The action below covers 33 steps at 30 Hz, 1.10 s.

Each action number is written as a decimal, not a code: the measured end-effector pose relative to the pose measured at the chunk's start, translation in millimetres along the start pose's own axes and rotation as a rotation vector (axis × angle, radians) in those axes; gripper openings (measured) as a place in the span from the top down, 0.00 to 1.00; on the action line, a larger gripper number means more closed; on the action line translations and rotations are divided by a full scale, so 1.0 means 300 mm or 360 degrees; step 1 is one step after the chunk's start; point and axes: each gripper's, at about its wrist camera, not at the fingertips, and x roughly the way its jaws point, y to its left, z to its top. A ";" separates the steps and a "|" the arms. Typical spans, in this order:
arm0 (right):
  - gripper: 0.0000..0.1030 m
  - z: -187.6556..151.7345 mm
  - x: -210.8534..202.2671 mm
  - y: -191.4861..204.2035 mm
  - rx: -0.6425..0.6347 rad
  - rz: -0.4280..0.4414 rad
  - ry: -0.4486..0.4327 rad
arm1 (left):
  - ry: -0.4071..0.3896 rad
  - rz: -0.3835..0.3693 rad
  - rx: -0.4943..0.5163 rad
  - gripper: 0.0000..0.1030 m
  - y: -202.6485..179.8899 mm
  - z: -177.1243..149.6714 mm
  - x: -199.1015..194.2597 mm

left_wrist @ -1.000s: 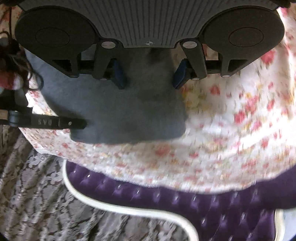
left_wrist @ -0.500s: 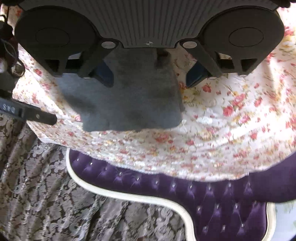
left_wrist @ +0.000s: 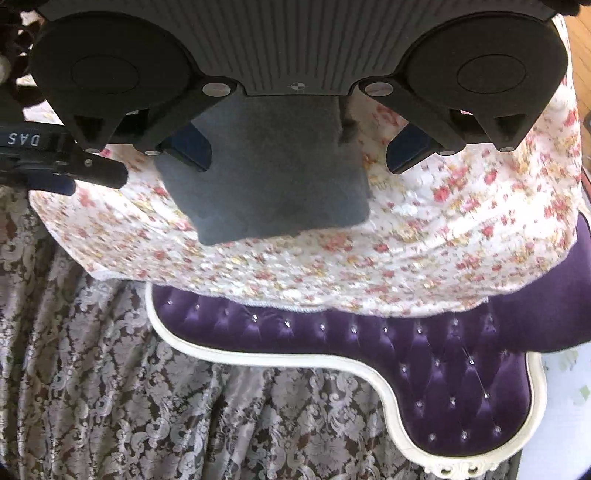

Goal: Fold small clothes

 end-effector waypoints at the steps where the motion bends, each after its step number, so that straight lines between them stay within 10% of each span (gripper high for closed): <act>1: 0.00 -0.007 -0.009 -0.001 0.0018 0.0008 0.0015 | 0.0014 -0.0017 -0.0003 0.00 -0.005 -0.005 -0.009; 20: 0.00 -0.081 -0.143 0.047 0.0132 -0.0072 0.0166 | 0.0064 0.0449 0.0218 0.00 -0.127 -0.034 -0.125; 33: 0.01 -0.094 -0.165 0.074 0.0129 -0.0110 0.0254 | 0.0218 0.0395 0.0080 0.01 -0.096 -0.065 -0.106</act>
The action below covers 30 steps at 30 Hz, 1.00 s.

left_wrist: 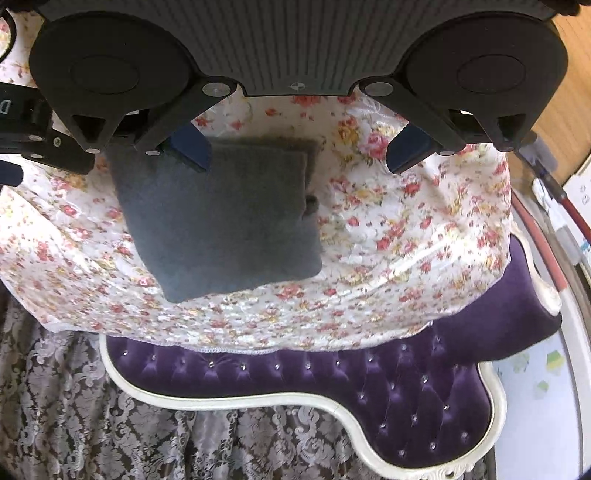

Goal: Fold small clothes

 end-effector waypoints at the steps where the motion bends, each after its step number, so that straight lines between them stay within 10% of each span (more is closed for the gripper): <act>1: 0.01 -0.001 0.000 0.002 -0.0001 0.0004 0.0003 | 0.0010 -0.0001 -0.0008 0.01 0.002 -0.003 0.003; 30: 0.00 -0.011 0.031 0.028 0.0014 0.0106 0.0114 | 0.0134 -0.0001 -0.0073 0.01 0.006 -0.023 0.042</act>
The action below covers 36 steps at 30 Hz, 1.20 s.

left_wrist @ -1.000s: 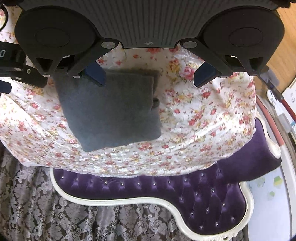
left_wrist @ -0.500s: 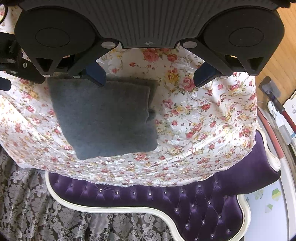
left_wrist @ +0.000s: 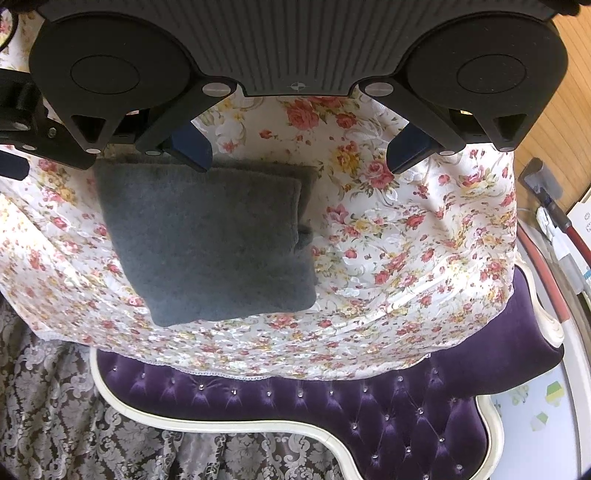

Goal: Fold small clothes

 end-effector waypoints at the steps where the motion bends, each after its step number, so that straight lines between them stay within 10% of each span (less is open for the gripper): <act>1: 0.01 0.000 0.002 -0.001 0.0004 0.0002 0.0004 | 0.0005 -0.0001 0.0001 0.01 0.001 0.001 0.003; 36: 0.00 -0.015 0.043 -0.014 0.0076 0.0058 0.0103 | 0.0073 -0.0009 0.0004 0.01 -0.026 -0.005 0.024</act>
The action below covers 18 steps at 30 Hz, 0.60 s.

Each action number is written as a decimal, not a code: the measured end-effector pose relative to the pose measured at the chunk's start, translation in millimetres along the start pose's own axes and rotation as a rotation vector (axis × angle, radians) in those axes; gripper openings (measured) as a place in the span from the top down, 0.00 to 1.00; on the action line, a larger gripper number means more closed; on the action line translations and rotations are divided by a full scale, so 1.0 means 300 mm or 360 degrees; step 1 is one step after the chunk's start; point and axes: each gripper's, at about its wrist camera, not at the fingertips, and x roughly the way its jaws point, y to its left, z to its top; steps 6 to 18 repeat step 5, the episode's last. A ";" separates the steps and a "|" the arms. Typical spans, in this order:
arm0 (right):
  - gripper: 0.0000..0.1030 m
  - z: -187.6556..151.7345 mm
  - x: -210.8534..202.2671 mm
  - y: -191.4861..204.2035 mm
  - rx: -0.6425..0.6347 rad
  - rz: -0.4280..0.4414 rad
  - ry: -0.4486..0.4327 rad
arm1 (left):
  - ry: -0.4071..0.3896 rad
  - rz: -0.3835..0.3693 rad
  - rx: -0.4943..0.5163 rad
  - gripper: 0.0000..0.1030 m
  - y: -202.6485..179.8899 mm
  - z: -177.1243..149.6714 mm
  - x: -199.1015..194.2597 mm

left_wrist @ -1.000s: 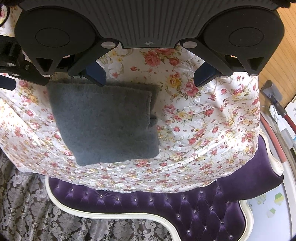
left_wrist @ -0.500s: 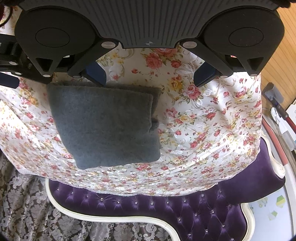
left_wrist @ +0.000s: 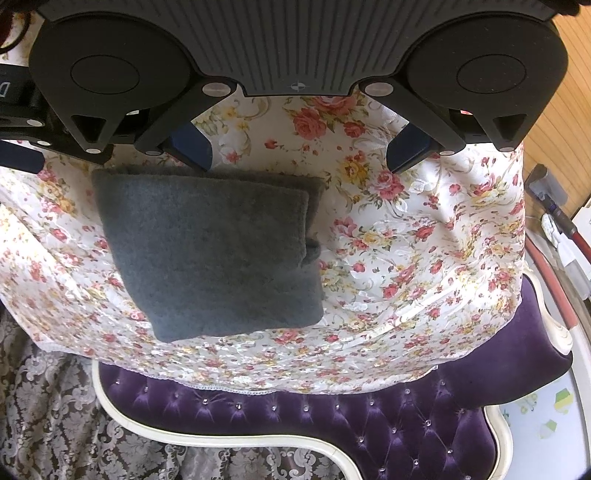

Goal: Fold small clothes

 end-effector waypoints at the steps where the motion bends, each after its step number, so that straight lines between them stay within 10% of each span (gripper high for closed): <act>1: 0.01 -0.001 0.001 -0.001 0.0001 0.0001 0.0002 | 0.0002 0.0000 0.0001 0.01 -0.001 0.000 0.001; 18: 0.01 -0.002 0.004 -0.003 0.0009 0.0007 0.0010 | 0.0013 0.0005 0.0012 0.01 -0.005 -0.001 0.005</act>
